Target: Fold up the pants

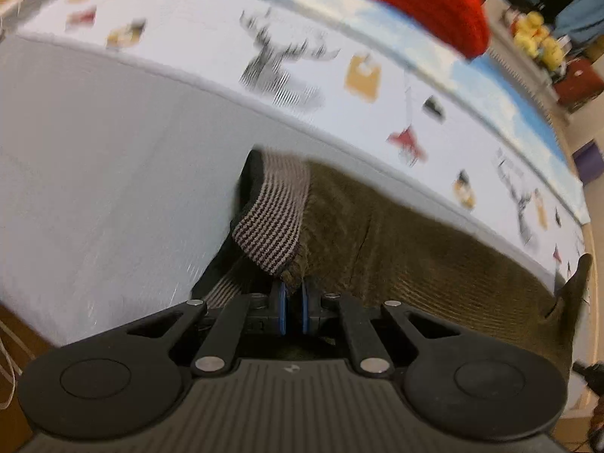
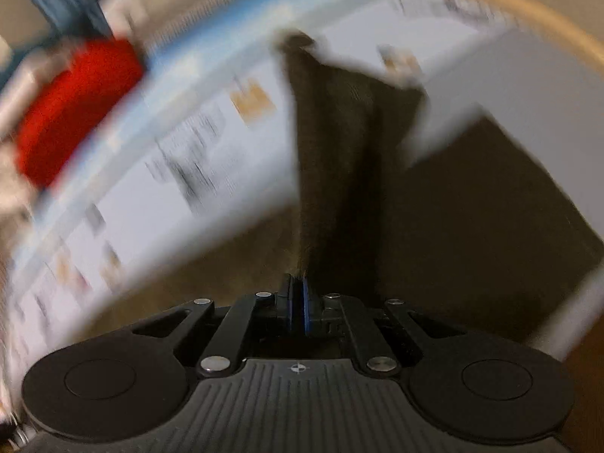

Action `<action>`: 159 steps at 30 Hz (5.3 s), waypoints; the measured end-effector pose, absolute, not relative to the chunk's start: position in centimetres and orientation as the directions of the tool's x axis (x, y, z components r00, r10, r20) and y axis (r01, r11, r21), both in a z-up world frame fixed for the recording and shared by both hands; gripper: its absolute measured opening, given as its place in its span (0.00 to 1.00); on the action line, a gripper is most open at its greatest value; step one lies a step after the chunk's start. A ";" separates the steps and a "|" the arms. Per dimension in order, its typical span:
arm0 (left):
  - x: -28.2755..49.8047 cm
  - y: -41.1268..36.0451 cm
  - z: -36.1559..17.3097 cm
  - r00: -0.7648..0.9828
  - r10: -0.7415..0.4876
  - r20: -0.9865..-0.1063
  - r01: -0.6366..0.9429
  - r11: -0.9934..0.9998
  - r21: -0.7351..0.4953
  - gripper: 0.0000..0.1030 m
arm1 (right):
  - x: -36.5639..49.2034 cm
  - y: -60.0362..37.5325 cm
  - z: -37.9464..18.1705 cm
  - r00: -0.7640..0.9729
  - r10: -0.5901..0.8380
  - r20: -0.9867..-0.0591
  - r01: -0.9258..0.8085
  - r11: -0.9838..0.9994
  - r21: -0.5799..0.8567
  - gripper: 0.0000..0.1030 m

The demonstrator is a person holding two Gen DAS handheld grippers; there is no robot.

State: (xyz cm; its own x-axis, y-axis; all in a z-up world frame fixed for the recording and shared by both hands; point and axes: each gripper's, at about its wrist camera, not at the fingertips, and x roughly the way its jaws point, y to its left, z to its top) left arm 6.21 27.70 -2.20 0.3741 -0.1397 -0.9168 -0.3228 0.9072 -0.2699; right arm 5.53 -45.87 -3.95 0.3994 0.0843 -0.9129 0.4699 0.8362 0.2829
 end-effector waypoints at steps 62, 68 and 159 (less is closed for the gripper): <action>8.9 28.0 -6.2 0.232 -0.035 -0.972 -0.434 0.891 -0.135 0.40 | -2.3 -63.4 -10.6 0.496 0.006 -0.868 0.787 0.419 0.453 0.11; 9.3 28.5 -6.1 0.236 -0.019 -0.972 -0.465 0.876 -0.130 0.50 | -1.6 -64.2 -11.6 0.458 0.008 -0.889 0.792 0.450 0.413 0.18; 6.9 29.7 -5.2 0.240 -0.026 -0.970 -0.315 0.943 -0.103 0.45 | -5.3 -66.2 -9.7 0.316 -0.176 -0.932 0.858 0.472 0.202 0.16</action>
State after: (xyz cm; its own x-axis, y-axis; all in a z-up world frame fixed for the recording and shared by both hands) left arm 6.86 29.69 -5.22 0.2399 -0.0255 -0.9705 -0.3151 0.9435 -0.1027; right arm -5.28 -66.20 -9.67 0.3162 -0.1762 -0.9322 0.8584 0.4716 0.2020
